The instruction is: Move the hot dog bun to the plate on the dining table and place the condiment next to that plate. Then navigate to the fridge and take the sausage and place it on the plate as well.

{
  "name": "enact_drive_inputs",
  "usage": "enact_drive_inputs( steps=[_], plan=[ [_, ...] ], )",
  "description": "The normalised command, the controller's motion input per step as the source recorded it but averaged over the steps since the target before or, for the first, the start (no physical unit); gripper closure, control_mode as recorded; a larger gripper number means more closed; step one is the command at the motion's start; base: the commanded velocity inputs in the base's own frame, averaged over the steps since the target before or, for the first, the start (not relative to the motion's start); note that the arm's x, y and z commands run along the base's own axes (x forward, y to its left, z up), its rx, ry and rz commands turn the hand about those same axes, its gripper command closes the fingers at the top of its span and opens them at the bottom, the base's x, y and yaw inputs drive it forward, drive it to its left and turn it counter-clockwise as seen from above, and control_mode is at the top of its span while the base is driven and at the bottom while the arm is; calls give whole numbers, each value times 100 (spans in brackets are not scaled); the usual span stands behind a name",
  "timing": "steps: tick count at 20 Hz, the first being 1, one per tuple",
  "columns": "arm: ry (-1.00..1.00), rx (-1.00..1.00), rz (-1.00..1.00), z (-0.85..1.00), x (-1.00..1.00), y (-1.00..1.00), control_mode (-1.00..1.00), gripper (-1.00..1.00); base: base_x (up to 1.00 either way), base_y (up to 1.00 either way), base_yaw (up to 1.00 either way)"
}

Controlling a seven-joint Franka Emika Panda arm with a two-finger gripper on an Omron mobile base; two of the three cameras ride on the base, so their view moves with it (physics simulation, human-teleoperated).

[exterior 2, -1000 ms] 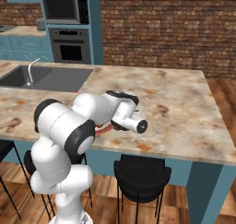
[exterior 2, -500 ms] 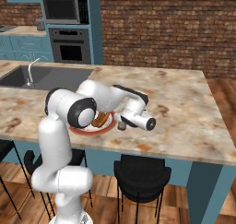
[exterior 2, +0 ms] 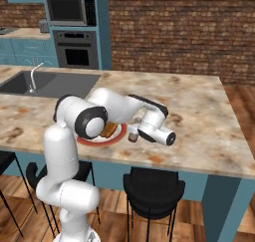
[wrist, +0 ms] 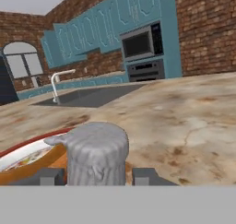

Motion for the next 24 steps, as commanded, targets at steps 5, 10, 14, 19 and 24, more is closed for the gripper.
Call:
enact_drive_inputs(
  steps=[5,10,14,19,24],
  plan=[
    [-17,0,0,-25,-58,19,-100,100,0,0,0],
    [-4,0,0,-18,1,10,-100,100,0,0,0],
    [2,0,0,-24,11,16,-100,-100,0,0,0],
    [8,0,0,-10,1,19,-100,-100,0,0,0],
    [2,0,0,0,-9,28,-100,-100,0,0,0]
  ],
)
